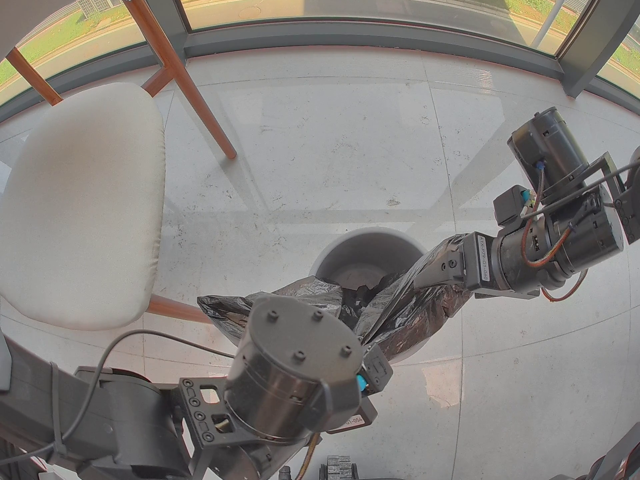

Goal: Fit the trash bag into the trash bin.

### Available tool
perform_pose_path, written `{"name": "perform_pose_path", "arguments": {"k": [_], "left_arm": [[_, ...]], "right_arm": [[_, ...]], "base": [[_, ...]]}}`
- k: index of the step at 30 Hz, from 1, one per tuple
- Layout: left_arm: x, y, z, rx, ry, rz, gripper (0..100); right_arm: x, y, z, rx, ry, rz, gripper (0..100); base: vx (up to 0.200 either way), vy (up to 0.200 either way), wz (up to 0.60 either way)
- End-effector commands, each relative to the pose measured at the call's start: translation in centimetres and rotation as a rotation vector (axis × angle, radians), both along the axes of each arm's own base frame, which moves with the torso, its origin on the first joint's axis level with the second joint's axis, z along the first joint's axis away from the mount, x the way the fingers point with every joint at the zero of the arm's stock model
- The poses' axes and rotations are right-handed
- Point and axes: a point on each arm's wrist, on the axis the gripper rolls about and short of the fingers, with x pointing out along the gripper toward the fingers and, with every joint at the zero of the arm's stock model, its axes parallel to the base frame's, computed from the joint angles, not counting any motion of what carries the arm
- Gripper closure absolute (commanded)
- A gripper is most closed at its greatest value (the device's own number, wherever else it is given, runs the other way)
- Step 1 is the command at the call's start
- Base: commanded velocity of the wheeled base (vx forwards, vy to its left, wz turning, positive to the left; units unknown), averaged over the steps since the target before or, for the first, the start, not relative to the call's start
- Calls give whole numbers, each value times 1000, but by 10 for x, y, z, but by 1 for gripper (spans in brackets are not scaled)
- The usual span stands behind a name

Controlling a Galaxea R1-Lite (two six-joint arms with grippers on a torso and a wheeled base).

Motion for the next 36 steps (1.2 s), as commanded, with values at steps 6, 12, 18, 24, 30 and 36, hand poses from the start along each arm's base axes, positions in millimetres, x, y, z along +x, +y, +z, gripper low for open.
{"name": "perform_pose_path", "arguments": {"k": [6,12,18,24,30,36], "left_arm": [[-2,0,0,0,0,-1,100],[-2,1,1,-2,-5,11,100],[-2,1,3,-17,-4,15,100],[0,1,3,-22,-2,22,100],[2,-2,6,-56,-20,21,100],[2,-2,7,-63,-18,20,100]], "right_arm": [[8,2,-7,-34,6,-5,0],[18,-9,-13,-57,19,-62,0],[30,-22,-17,-87,10,-120,0],[32,-28,-21,-115,11,-107,0],[32,-26,-21,-112,9,-98,100],[34,-22,-22,-106,14,-88,100]], "base": [[0,0,0],[0,0,0],[0,0,0],[0,0,0],[0,0,0],[0,0,0]]}}
